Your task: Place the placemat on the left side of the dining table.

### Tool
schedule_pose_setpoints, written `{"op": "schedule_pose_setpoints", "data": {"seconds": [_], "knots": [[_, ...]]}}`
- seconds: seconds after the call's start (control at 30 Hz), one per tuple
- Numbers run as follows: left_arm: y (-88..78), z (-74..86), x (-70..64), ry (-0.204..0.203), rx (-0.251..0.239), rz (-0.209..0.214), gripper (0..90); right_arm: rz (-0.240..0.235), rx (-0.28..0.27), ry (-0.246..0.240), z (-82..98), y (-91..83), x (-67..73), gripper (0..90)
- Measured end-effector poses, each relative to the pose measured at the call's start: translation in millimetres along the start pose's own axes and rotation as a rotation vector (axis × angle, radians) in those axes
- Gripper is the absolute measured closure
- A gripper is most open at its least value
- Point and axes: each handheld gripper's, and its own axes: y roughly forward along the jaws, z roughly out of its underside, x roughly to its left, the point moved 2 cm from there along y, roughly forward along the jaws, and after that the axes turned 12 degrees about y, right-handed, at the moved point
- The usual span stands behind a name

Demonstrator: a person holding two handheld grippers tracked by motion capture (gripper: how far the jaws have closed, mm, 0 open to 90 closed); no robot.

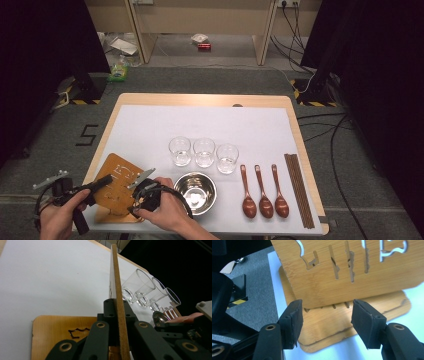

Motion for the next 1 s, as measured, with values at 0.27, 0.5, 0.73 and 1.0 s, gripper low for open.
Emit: {"op": "schedule_pose_setpoints", "data": {"seconds": [0.27,0.5,0.73,1.0], "knots": [[-2.8,-6.0,-8.7,0.024,-0.043,0.012,86.0,0.01,-0.046,-0.014,-2.0,-18.9,-1.1,43.0],[-7.1,-12.0,-12.5,0.044,-0.077,-0.005,86.0,0.02,-0.087,-0.002,-1.1,-35.8,-4.3,43.4],[-6.7,-15.8,-14.7,0.065,-0.09,-0.025,86.0,0.04,-0.122,0.002,1.3,-52.6,-10.5,43.6],[-2.2,-21.7,-17.9,0.1,-0.096,-0.056,86.0,0.064,-0.168,0.005,8.0,-76.0,-19.3,43.9]]}}
